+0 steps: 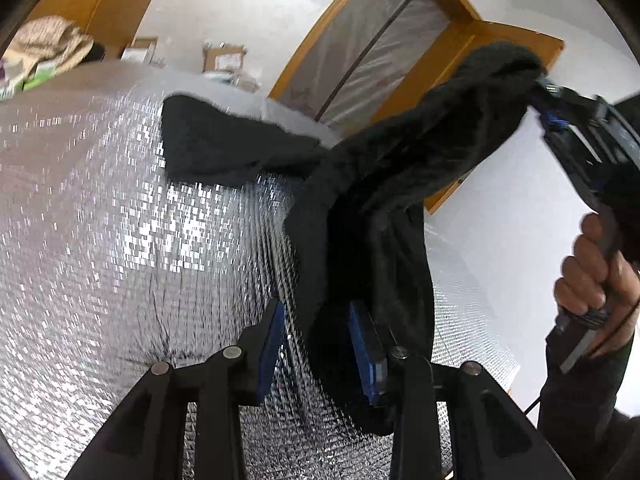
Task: Fold clothes
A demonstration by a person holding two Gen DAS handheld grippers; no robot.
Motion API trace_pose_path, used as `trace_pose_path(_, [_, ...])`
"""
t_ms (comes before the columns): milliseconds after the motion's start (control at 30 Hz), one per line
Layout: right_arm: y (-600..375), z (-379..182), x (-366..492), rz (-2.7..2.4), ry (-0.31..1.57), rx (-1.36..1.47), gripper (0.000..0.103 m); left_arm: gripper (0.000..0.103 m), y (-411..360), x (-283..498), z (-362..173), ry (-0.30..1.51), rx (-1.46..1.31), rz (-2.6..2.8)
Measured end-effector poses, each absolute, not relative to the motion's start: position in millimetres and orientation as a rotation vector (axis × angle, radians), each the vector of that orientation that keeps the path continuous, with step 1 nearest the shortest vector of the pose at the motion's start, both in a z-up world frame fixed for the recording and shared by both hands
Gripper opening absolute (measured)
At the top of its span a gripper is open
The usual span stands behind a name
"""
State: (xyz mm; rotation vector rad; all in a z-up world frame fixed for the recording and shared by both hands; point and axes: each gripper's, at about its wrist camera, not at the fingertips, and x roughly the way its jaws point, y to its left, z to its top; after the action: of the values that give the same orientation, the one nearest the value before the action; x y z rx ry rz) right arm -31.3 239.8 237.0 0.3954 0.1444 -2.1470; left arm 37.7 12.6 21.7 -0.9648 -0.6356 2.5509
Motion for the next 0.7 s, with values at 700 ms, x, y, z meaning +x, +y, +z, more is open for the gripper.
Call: trace_pose_path(700, [237.2,219.8,-68.3,-2.151,0.118,0.448,0.006,0.042,24.5,34.9,35.0,-0.697,-0.806,2.572])
